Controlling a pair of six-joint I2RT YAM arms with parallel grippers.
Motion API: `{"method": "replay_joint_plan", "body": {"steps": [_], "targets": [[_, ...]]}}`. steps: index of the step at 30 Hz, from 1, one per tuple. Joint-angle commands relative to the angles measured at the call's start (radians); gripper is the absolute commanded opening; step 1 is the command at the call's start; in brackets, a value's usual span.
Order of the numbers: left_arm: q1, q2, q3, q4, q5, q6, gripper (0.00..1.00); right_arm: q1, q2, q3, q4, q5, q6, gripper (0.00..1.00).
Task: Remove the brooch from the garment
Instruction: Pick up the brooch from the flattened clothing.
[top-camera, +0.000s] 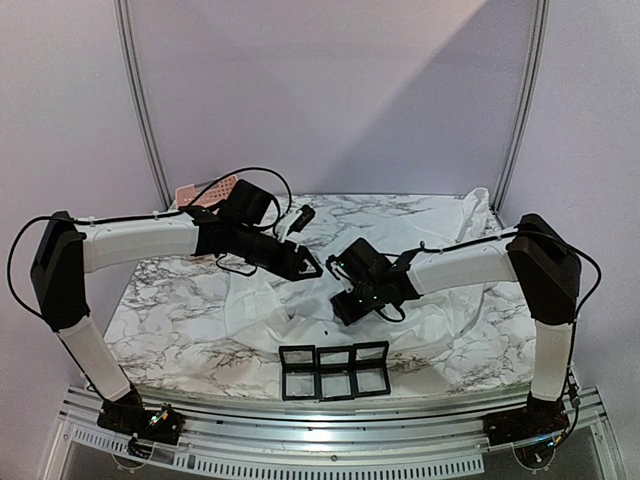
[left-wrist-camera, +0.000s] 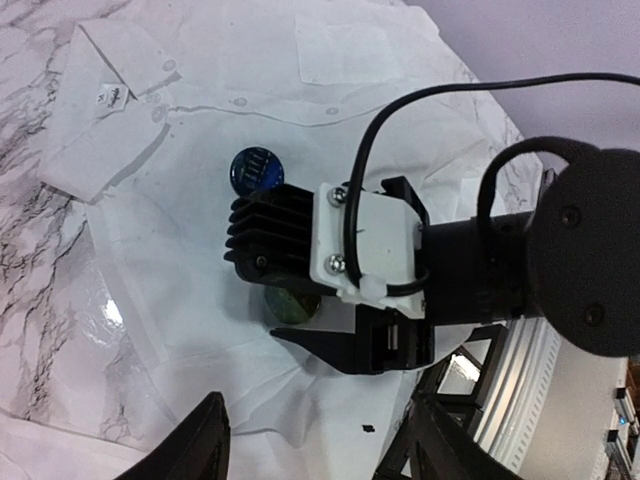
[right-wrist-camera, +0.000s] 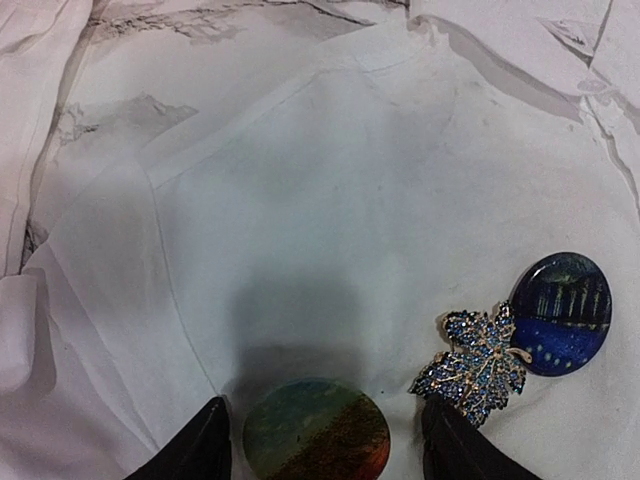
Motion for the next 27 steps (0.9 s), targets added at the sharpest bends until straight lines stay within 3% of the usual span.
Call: {"method": "replay_joint_plan", "body": {"steps": [1, 5, 9, 21, 27], "targets": [[0.017, -0.02, -0.014, 0.019, 0.003, -0.012, 0.61, 0.027, 0.058, 0.011, -0.059, 0.093, -0.027, 0.63], [0.021, -0.02, -0.015, 0.02, 0.001, -0.017, 0.62, 0.036, 0.077, 0.009, -0.073, 0.132, -0.027, 0.59], [0.027, -0.025, -0.021, 0.024, -0.007, -0.023, 0.61, 0.035, 0.069, -0.016, -0.053, 0.117, -0.001, 0.48], [0.038, -0.043, -0.038, 0.055, 0.011, -0.03, 0.62, -0.03, -0.047, -0.109, 0.106, -0.136, 0.081, 0.39], [0.038, -0.047, -0.053, 0.085, 0.046, -0.022, 0.62, -0.137, -0.142, -0.216, 0.266, -0.402, 0.153, 0.36]]}}
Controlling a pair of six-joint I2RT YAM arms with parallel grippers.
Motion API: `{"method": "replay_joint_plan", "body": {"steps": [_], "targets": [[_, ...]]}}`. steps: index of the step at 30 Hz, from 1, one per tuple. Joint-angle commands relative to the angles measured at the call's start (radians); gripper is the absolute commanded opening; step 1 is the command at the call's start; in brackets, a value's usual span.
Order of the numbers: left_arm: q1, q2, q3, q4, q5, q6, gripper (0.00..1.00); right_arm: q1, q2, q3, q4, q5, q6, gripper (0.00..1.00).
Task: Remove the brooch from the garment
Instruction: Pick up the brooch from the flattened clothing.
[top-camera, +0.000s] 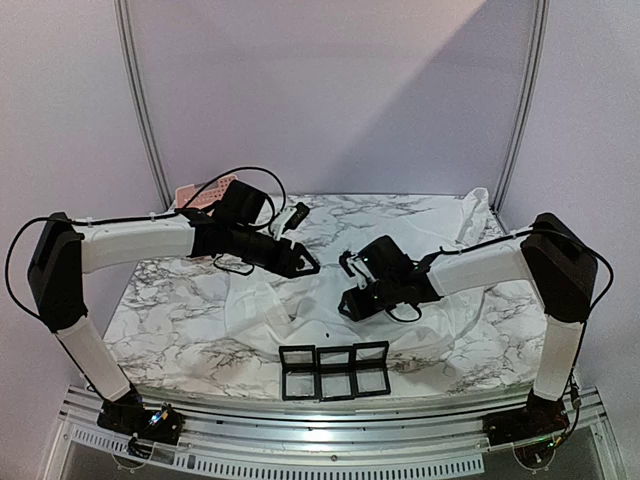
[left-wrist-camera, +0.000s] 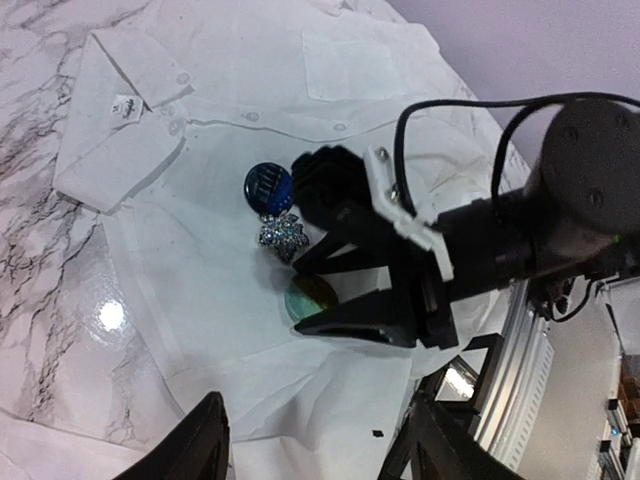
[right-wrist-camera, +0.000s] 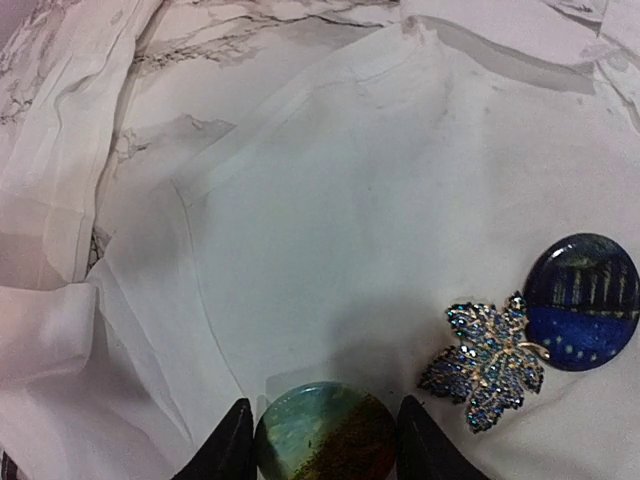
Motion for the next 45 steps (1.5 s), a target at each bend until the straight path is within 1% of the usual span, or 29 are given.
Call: {"method": "replay_joint_plan", "body": {"steps": [1, 3, 9, 15, 21, 25, 27, 29, 32, 34, 36, 39, 41, 43, 45], "targets": [[0.012, -0.03, -0.022, 0.035, 0.034, 0.005, 0.62, -0.084, -0.074, -0.081, 0.123, -0.234, 0.076, 0.36], [0.012, -0.025, -0.022, 0.038, 0.044, 0.006, 0.62, -0.106, -0.086, -0.099, 0.147, -0.277, 0.089, 0.35], [0.009, -0.011, -0.02, 0.046, 0.068, 0.002, 0.62, -0.117, -0.091, -0.111, 0.17, -0.345, 0.081, 0.35], [-0.016, 0.011, -0.034, 0.075, 0.129, 0.021, 0.62, -0.142, -0.092, -0.127, 0.241, -0.509, 0.108, 0.35], [-0.02, 0.009, -0.074, 0.148, 0.133, 0.036, 0.62, -0.19, -0.078, -0.153, 0.326, -0.675, 0.15, 0.34], [-0.023, 0.017, -0.101, 0.185, 0.161, 0.089, 0.61, -0.202, -0.072, -0.157, 0.353, -0.765, 0.15, 0.34], [-0.026, 0.009, -0.137, 0.236, 0.177, 0.141, 0.6, -0.208, -0.068, -0.158, 0.361, -0.81, 0.15, 0.34], [-0.026, -0.016, -0.203, 0.359, 0.174, 0.153, 0.59, -0.214, -0.063, -0.157, 0.366, -0.848, 0.15, 0.34], [-0.043, -0.069, -0.316, 0.521, 0.121, 0.179, 0.58, -0.219, -0.059, -0.156, 0.36, -0.887, 0.141, 0.34], [-0.066, -0.089, -0.361, 0.591, 0.077, 0.216, 0.58, -0.221, -0.058, -0.156, 0.352, -0.908, 0.13, 0.34], [-0.09, -0.089, -0.37, 0.621, 0.038, 0.245, 0.58, -0.221, -0.057, -0.154, 0.343, -0.935, 0.119, 0.34], [-0.108, -0.068, -0.368, 0.671, 0.02, 0.254, 0.58, -0.222, -0.056, -0.149, 0.317, -0.966, 0.092, 0.34], [-0.127, -0.059, -0.369, 0.7, 0.001, 0.269, 0.57, -0.223, -0.058, -0.149, 0.306, -0.989, 0.074, 0.34], [-0.156, -0.05, -0.363, 0.701, -0.029, 0.319, 0.54, -0.224, -0.064, -0.149, 0.296, -1.003, 0.058, 0.34], [-0.171, -0.043, -0.361, 0.71, -0.036, 0.343, 0.53, -0.225, -0.07, -0.146, 0.278, -1.005, 0.045, 0.34]]}}
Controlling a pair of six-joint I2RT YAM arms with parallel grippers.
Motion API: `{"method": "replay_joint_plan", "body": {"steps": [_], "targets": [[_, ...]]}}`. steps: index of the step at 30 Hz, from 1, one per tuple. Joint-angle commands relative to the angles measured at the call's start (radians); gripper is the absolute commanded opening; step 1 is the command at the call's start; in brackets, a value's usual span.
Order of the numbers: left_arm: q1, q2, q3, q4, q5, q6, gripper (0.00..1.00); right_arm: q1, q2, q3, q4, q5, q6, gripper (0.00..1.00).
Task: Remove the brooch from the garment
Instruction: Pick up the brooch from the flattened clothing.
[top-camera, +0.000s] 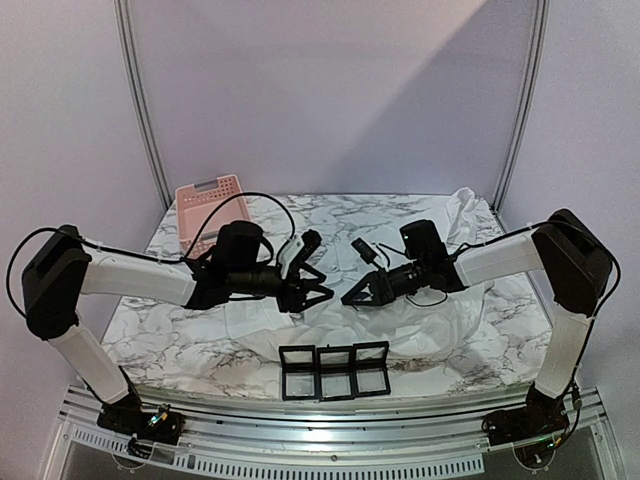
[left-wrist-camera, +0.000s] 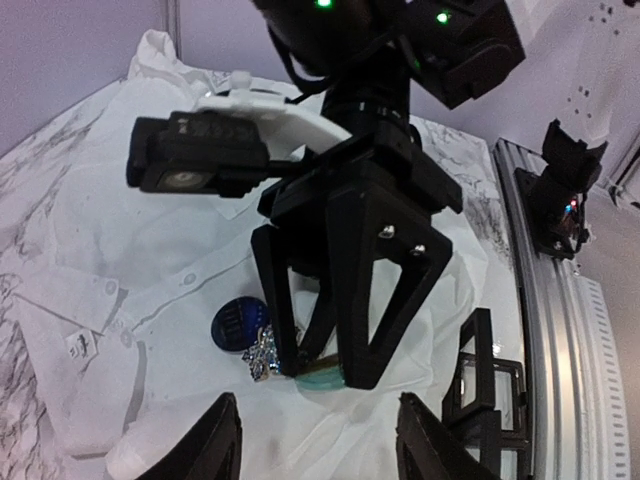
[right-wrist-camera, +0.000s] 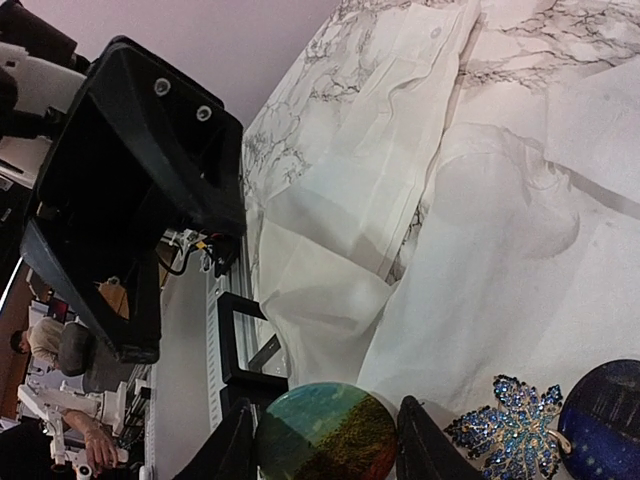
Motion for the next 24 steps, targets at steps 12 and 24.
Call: {"method": "replay_joint_plan", "body": {"steps": [12, 24], "targets": [[-0.102, 0.018, -0.013, 0.001, -0.103, 0.213, 0.49, -0.013, -0.02, 0.01, -0.105, -0.11, -0.086, 0.34], [-0.147, 0.051, 0.016, -0.055, -0.153, 0.266, 0.4, -0.012, -0.034, 0.012, -0.122, -0.179, -0.107, 0.33]]}}
